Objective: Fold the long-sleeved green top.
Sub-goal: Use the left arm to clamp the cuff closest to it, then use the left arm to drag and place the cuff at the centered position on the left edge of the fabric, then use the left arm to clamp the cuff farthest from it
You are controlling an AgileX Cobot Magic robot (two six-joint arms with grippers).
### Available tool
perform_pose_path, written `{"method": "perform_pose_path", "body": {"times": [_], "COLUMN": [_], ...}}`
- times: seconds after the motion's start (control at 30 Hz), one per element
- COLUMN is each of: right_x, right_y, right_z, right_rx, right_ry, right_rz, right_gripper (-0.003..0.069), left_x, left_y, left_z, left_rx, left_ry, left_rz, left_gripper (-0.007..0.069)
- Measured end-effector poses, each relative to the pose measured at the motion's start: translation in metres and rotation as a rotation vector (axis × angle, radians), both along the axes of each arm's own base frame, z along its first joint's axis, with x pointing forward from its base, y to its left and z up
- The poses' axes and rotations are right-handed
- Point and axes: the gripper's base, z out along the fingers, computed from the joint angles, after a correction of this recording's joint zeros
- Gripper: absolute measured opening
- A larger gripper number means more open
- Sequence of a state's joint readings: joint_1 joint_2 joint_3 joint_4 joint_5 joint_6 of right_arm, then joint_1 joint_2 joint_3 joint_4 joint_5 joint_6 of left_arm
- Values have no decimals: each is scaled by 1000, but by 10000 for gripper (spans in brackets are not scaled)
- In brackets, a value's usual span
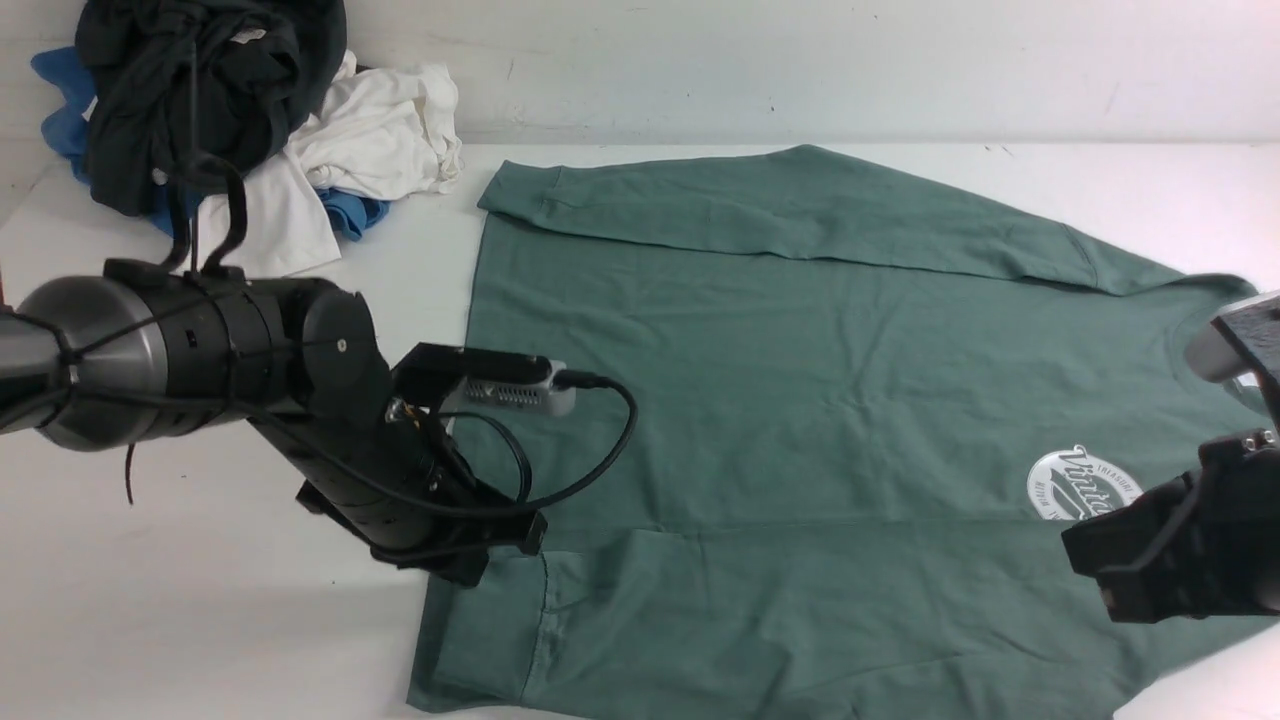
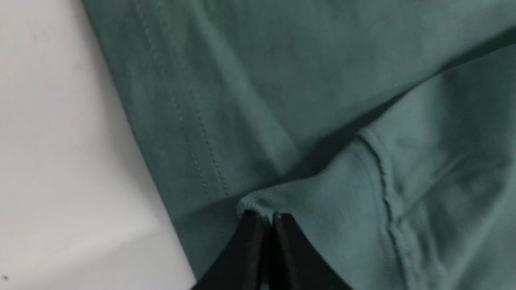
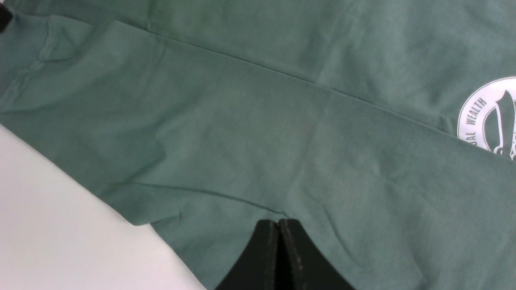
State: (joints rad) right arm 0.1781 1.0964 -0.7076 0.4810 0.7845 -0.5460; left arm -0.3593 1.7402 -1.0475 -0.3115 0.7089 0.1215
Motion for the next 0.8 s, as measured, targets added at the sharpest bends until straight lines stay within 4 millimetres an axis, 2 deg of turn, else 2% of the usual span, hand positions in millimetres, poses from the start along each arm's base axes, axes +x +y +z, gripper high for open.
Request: {"method": "perform_pose_path", "body": {"times": [0.07, 0.1, 0.17, 0.2, 0.27, 0.3, 0.33, 0.4, 0.53, 0.63, 0.73, 0.77, 0.8], "right_x": [0, 0, 1, 1, 1, 1, 1, 2, 5, 8, 10, 11, 12], "right_y": [0, 0, 0, 0, 0, 0, 0, 0, -1, -2, -2, -1, -1], "right_z": [0, 0, 1, 1, 1, 1, 1, 2, 4, 5, 3, 1, 0], "right_rx": [-1, -1, -1, -1, -2, -2, -3, -2, 0, 0, -1, -2, -2], "right_ry": [-2, -2, -10, -10, -16, -16, -18, -23, -60, -89, -87, -73, -71], "right_rz": [1, 1, 0, 0, 0, 0, -1, -3, -21, -36, -39, -38, -37], "right_gripper": [-10, -10, -10, -10, -10, -10, -10, -10, -10, -10, -10, -10, -10], "left_x": [9, 10, 25, 26, 42, 44, 56, 74, 113, 132, 139, 143, 143], "left_y": [-4, -4, -8, -8, -6, -5, -3, 2, 7, 7, 6, 5, 5], "left_z": [37, 40, 87, 90, 117, 118, 125, 121, 78, 48, 37, 37, 38], "left_rx": [-28, -30, -43, -42, -27, -20, -3, 22, 57, 72, 79, 80, 80], "left_ry": [-99, -110, -279, -290, -398, -402, -442, -464, -442, -398, -369, -362, -362], "left_rz": [-48, -51, -101, -102, -109, -108, -104, -88, -53, -47, -50, -54, -55], "left_gripper": [1, 1, 1, 1, 1, 1, 1, 1, 4, 52, 108, 173, 181]}}
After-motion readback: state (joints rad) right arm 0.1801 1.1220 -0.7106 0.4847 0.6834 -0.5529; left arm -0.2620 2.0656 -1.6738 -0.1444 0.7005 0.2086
